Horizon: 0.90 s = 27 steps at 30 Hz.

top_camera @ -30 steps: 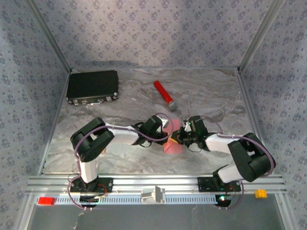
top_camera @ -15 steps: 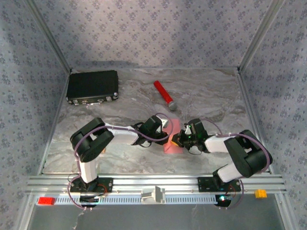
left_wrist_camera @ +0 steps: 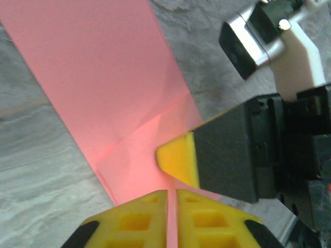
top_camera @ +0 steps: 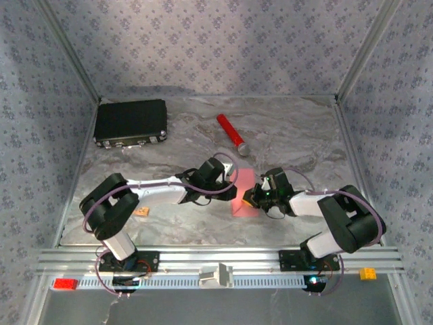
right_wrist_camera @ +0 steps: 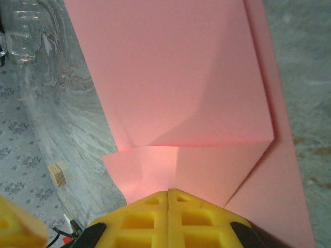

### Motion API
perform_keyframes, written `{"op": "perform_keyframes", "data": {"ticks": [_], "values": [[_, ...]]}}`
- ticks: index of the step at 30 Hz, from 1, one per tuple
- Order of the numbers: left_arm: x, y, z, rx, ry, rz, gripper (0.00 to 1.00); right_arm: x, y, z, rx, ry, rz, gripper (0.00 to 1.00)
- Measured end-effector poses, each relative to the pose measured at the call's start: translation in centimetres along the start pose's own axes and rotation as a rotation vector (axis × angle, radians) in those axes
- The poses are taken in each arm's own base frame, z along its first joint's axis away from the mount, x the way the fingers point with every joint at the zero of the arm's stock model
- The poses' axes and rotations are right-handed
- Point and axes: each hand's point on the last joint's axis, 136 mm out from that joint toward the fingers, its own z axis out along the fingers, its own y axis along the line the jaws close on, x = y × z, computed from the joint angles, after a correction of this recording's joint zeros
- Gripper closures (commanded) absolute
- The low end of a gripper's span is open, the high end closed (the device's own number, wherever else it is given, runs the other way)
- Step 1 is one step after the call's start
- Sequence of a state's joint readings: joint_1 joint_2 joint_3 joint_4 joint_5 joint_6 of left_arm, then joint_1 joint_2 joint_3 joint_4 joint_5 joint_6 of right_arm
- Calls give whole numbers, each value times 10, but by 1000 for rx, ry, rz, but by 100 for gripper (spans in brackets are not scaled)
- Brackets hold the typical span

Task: Fold a paper plane with a square sheet of paper (pick it up from the middle)
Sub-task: Fold the triangle a second time at the center of the table.

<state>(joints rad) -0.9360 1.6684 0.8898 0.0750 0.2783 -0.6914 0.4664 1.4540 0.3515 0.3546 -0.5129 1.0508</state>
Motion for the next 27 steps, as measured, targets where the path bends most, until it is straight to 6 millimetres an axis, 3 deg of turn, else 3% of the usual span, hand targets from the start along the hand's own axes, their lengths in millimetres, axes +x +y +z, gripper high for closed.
{"op": "perform_keyframes", "data": {"ticks": [13, 18, 27], "values": [[40, -17, 31, 119, 199, -75, 93, -1, -2, -2, 6, -2, 8, 99], [44, -23, 35, 136, 222, -74, 93, -1, -2, -2, 6, -3, 9, 99], [51, -14, 41, 113, 244, -86, 93, -2, -2, -2, 7, -5, 11, 99]]}}
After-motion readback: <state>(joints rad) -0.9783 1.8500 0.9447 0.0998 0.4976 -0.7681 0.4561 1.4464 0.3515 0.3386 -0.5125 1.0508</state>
